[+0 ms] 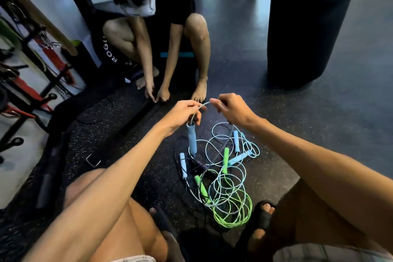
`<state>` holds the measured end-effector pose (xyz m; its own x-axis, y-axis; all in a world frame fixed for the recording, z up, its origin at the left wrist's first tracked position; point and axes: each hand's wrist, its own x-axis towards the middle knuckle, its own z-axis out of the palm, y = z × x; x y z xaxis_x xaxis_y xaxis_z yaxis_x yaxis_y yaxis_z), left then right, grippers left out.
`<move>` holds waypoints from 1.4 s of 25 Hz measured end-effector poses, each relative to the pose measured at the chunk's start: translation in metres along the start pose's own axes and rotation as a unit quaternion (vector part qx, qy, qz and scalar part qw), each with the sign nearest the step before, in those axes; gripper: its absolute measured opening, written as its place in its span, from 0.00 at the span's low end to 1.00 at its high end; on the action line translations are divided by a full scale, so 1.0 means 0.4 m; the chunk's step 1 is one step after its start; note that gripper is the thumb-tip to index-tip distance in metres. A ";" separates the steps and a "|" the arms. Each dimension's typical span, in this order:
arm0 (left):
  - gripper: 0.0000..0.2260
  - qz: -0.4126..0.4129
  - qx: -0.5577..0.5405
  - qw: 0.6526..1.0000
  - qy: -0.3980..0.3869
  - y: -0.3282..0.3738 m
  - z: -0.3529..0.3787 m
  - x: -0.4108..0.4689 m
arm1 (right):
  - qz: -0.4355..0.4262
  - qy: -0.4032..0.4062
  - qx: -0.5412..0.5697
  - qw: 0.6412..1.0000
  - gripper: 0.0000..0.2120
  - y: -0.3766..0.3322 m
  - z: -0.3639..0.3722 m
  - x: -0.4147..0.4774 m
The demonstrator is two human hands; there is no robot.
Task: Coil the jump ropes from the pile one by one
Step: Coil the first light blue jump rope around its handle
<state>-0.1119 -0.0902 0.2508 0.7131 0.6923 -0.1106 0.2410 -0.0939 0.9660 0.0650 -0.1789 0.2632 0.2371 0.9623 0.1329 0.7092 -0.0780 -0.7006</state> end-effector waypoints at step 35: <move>0.12 0.040 -0.046 0.989 0.138 0.072 -0.077 -0.011 | -0.207 0.022 0.034 0.977 0.06 -0.093 0.024 -0.014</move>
<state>-0.1282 -0.0738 0.2863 0.5172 0.8556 0.0234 0.1210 -0.1001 0.9876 0.0310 -0.1790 0.2819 -0.0314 0.8955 0.4440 0.7052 0.3347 -0.6251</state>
